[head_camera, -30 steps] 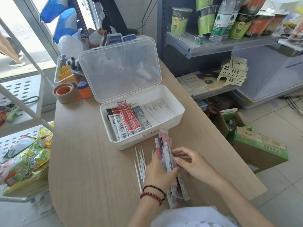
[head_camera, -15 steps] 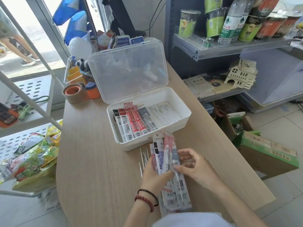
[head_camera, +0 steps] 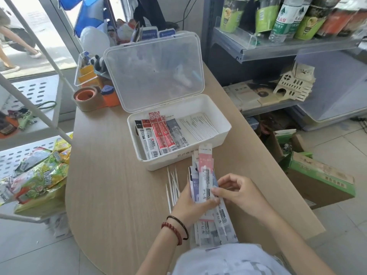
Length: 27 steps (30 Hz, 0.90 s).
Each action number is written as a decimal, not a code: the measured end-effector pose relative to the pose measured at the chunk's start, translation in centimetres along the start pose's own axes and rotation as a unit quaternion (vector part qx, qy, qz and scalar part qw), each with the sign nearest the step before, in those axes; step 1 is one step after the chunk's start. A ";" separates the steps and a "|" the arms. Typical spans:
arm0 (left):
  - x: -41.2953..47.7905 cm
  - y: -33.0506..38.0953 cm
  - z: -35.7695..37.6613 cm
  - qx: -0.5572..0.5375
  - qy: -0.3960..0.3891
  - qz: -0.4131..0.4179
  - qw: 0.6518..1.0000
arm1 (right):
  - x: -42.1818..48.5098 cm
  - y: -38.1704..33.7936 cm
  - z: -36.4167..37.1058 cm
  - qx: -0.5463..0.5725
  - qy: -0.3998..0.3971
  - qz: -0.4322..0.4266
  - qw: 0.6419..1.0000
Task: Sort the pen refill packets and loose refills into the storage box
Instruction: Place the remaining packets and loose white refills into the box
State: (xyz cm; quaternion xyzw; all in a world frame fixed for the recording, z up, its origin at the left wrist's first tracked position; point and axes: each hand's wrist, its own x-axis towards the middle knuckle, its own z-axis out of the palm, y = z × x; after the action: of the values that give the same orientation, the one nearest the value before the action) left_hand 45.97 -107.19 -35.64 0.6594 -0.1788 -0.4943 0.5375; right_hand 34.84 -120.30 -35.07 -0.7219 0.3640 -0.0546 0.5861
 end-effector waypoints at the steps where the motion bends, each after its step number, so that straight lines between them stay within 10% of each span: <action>1: -0.1 0.0 0.1 -0.002 -0.003 0.003 1.000 | -0.1 0.0 0.0 0.000 0.001 -0.002 1.000; 27: -0.7 1.8 -2.1 -0.083 0.116 0.062 0.988 | 0.8 -3.9 2.1 0.111 -0.008 -0.052 0.992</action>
State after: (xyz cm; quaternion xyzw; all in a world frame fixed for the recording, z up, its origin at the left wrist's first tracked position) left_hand 47.99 -106.19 -33.90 0.6531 -0.1141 -0.3927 0.6374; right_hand 38.27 -118.86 -32.49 -0.6708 0.3129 -0.1187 0.6618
